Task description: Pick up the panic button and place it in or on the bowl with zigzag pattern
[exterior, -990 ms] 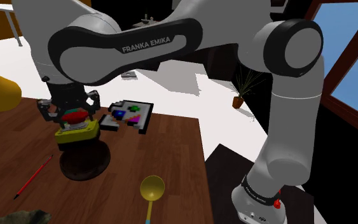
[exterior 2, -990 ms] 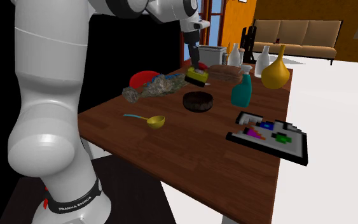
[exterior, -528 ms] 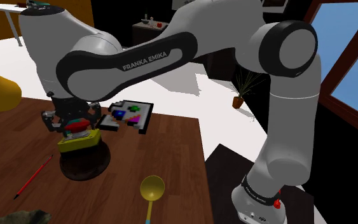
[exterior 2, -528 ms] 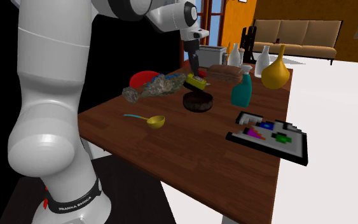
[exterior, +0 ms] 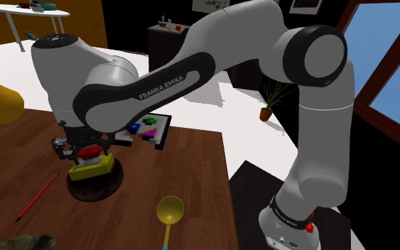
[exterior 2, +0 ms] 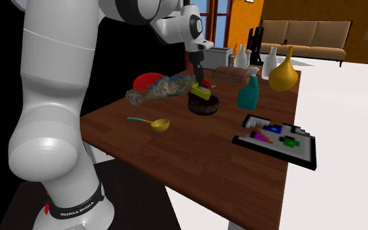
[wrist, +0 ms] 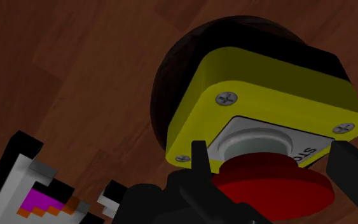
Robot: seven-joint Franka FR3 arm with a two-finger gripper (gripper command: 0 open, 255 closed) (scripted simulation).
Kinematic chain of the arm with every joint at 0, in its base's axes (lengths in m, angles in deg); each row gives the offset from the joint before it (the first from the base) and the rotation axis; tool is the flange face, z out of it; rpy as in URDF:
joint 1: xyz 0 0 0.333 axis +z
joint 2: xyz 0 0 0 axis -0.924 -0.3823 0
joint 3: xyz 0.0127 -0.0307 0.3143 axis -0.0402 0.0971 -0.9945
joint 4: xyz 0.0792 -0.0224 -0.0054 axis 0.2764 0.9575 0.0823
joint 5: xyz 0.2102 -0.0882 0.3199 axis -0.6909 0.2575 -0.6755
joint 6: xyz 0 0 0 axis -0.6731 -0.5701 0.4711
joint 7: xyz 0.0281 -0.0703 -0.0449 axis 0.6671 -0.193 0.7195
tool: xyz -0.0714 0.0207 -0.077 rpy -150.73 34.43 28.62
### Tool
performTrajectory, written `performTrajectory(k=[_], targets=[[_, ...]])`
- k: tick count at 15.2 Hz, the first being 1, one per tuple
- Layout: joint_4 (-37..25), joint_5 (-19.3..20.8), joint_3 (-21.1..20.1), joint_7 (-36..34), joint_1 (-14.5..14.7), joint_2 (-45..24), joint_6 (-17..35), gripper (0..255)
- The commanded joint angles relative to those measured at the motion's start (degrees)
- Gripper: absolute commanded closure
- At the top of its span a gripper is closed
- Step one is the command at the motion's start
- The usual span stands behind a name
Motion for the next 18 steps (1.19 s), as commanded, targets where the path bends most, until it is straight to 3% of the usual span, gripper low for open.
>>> performTrajectory(k=[1,9,10,15,18], targets=[[0.86,0.71,0.35,-0.52,0.08,-0.74,1.53,255],[0.86,0.71,0.36,-0.52,0.08,-0.74,1.53,255],[0.84,0.72,0.36,-0.53,0.09,-0.75,1.52,0],[0.86,0.71,0.36,-0.52,0.08,-0.74,1.53,0],[-1.26,-1.46,-0.79,0.80,-0.19,1.92,-2.74,0]])
